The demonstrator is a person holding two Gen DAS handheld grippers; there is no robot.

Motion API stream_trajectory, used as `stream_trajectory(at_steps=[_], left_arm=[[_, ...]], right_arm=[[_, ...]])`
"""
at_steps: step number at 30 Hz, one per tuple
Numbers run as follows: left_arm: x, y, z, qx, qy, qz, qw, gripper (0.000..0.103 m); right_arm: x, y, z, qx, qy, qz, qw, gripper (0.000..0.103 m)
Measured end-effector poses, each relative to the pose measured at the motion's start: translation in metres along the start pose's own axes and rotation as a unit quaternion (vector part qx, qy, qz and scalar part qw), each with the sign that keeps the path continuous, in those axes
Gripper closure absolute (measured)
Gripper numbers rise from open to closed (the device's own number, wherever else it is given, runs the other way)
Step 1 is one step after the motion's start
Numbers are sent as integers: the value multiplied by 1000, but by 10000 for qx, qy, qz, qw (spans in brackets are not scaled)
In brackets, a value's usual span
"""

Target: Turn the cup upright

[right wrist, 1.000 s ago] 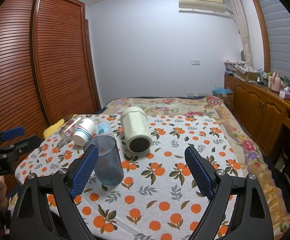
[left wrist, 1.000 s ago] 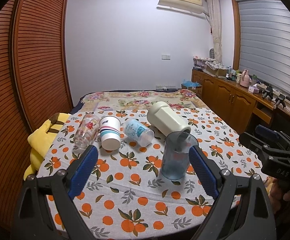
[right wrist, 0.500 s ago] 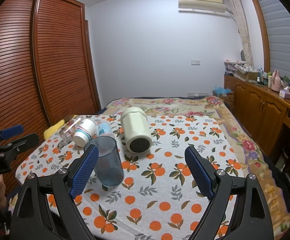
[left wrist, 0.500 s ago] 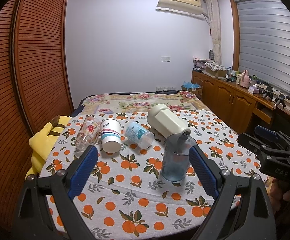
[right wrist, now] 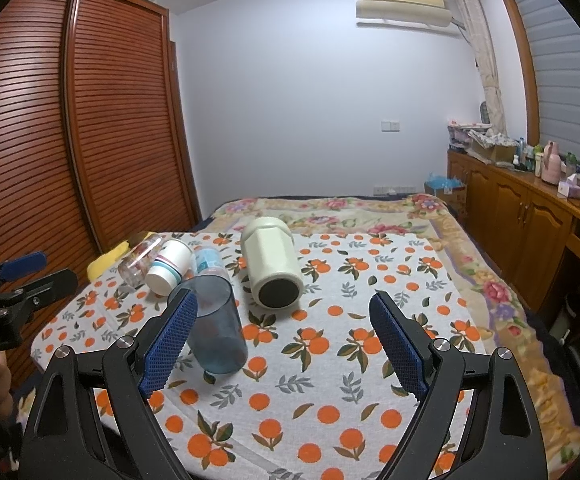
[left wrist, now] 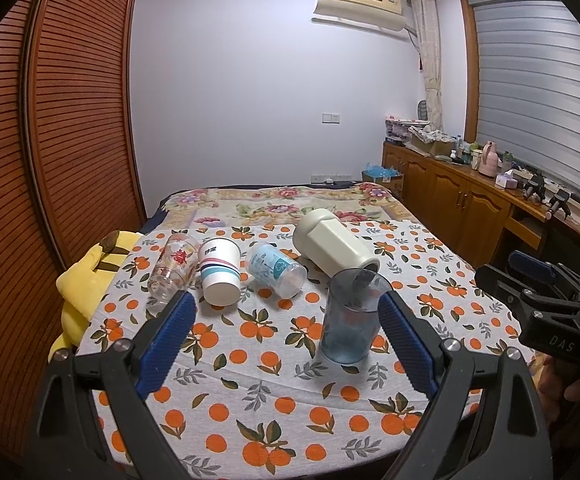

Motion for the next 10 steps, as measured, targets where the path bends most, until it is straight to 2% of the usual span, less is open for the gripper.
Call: stream_trajectory(at_steps=[10], left_arm=[[-1,0,-1,3,0,-4,10000,10]], right_arm=[[2,0,0,-4,-5,-4,10000,13]])
Point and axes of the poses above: each gripper's, at about its wrist camera, not at the fingertips, and z roughly the way its jaws point, y to its right, x to its top, the point moved 8 cm from there along z, roughly the way its jaws point, and after that the axes turned 9 degrees about -z, right-handed, at the moved point
